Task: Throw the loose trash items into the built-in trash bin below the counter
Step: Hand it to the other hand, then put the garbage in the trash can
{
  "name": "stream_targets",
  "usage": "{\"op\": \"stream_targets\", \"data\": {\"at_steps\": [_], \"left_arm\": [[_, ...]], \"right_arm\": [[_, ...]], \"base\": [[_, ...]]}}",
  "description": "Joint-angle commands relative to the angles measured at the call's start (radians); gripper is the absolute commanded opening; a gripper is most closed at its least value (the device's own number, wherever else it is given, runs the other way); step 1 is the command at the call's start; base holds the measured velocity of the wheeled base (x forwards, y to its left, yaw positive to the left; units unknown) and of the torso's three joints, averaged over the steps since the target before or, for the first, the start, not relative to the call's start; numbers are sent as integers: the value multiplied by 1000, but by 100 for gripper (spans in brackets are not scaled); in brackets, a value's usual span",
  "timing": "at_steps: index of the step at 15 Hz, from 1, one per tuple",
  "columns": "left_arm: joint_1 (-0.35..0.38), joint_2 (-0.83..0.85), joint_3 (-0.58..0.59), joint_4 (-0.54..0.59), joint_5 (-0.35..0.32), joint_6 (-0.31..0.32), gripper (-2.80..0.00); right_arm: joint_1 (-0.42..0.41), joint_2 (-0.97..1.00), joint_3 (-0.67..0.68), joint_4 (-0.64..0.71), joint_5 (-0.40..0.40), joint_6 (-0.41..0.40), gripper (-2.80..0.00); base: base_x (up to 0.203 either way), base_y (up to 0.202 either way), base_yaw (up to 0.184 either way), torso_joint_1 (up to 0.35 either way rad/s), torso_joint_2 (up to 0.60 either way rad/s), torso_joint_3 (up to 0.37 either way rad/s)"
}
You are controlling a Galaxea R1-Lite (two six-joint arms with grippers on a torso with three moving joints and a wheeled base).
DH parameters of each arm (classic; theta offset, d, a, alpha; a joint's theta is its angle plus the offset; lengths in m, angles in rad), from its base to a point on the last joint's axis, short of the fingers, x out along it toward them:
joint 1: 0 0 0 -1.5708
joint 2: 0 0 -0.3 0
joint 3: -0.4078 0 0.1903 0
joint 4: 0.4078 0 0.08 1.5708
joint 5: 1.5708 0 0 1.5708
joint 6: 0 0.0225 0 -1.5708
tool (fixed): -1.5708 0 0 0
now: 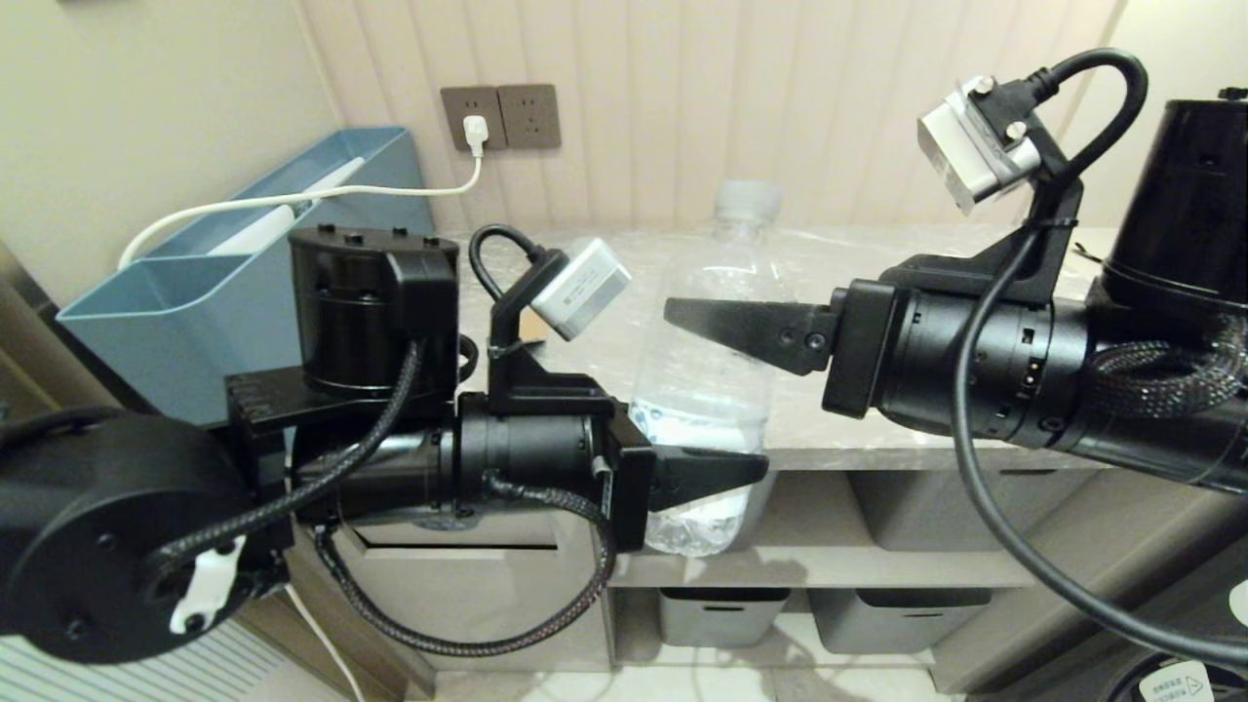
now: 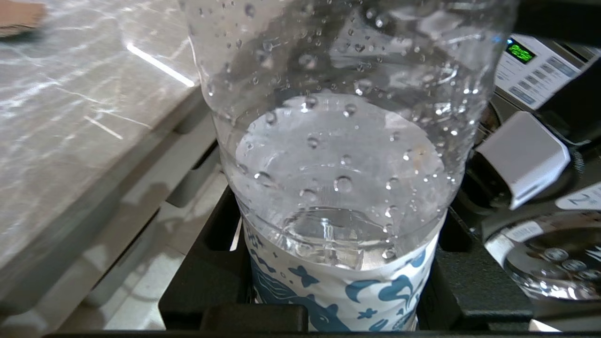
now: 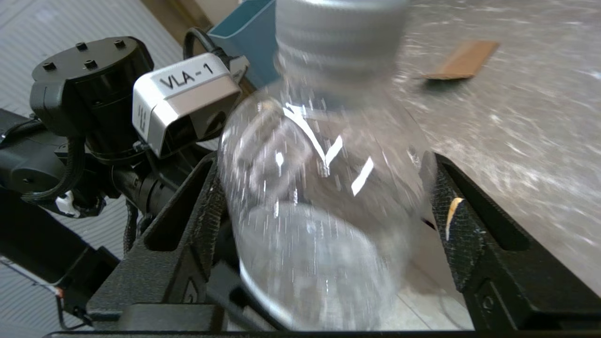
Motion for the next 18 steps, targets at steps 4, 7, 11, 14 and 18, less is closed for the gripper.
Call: {"op": "stream_targets", "data": {"at_steps": [4,7,11,14,18], "left_arm": [[113,12,70,-152,113,-89,-280],[213,5,98,-241,172,-99,-280],[223,-61,177,-251,205,-98,-280],[233,-98,232,-281,251,-98,-280],[300,-168,280,-285,251,-96,-280]], "right_arm": [[-1,-177,111,4,-108,10,0],[-35,-253,198,3,-194,12,0],[-225,-312,247,5,-208,13,-280],[-511,-357,268,6,-208,4,-280],[-824,-610,515,3,-216,-204,-280]], "base": [[0,0,0,0,0,0],[0,0,0,0,0,0],[0,0,0,0,0,0],[0,0,0,0,0,0],[0,0,0,0,0,0]]}}
